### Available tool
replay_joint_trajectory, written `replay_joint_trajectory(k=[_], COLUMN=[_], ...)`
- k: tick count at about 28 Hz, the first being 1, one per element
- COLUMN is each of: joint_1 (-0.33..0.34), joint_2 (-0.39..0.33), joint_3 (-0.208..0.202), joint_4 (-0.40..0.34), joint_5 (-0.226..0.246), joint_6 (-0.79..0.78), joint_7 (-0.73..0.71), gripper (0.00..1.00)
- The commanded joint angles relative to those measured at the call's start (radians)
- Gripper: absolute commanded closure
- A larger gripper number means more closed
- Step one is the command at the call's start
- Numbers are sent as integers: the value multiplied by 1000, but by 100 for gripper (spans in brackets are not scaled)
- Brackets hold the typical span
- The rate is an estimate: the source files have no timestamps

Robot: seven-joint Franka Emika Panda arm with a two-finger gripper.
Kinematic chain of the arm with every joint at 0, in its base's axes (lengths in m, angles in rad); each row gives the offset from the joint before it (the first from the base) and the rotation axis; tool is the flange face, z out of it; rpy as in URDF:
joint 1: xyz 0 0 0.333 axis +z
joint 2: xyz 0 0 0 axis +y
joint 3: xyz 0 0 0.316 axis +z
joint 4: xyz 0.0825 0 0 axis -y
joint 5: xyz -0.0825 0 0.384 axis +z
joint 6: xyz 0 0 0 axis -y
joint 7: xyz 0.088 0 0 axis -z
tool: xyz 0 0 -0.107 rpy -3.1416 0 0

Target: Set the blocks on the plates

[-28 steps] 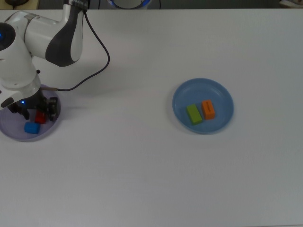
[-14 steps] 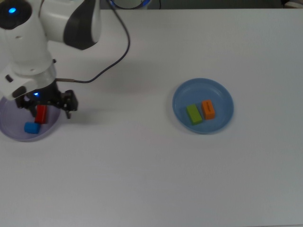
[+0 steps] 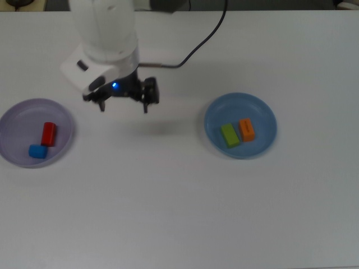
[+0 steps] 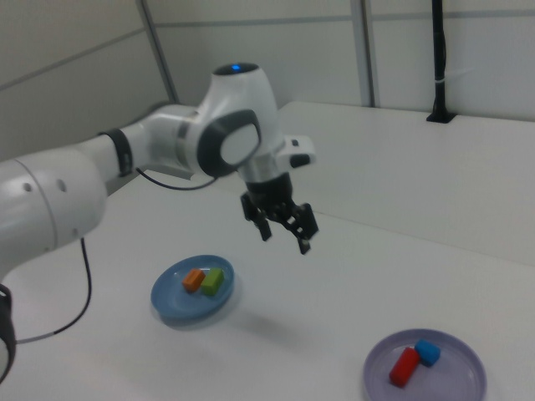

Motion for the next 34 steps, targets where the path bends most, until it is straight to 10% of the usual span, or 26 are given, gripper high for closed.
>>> replay_joint_trajectory(k=[1,34], joint_1=[12,1], joint_2=[-129,-280], joint_3=[-12,11], joint_4=[-16,-38], joint_5=[5,-24], joint_6=[-87,-368], joint_7=[13,56], gripper=[0,0])
